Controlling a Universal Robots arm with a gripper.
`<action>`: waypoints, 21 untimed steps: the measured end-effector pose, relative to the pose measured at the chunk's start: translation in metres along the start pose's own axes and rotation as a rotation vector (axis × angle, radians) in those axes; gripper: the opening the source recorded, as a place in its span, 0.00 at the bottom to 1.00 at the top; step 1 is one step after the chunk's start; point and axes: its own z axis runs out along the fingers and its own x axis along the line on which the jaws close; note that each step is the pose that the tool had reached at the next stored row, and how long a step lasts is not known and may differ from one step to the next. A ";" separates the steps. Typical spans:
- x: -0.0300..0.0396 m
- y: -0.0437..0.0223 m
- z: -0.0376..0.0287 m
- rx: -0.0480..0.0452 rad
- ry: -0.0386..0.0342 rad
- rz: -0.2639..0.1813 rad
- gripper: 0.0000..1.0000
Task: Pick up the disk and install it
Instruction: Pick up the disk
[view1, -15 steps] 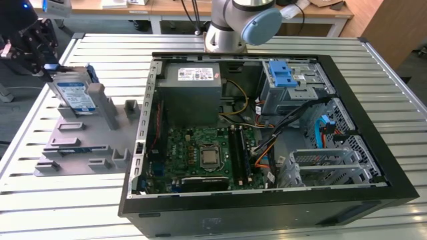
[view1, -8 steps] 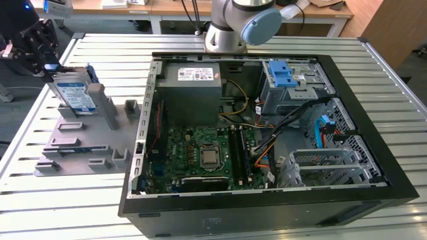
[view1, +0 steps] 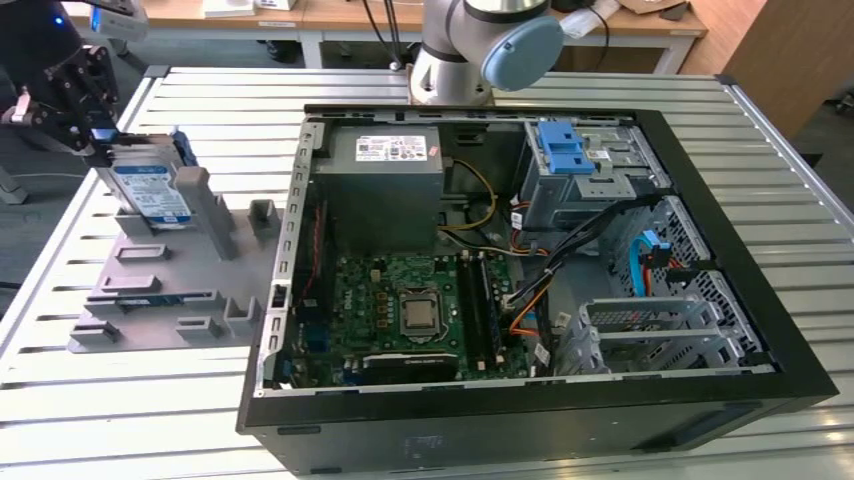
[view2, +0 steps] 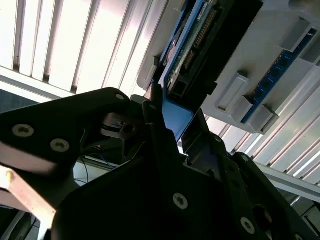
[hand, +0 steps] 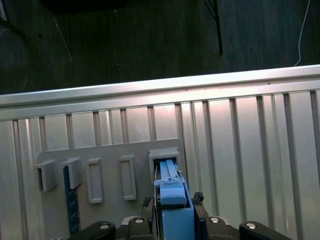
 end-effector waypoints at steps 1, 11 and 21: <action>0.0000 0.0000 0.0001 -0.0001 0.0005 0.000 0.41; 0.0000 0.0000 0.0012 0.0005 0.0007 0.000 0.49; -0.0004 0.0001 0.0065 0.0003 0.0019 0.000 0.49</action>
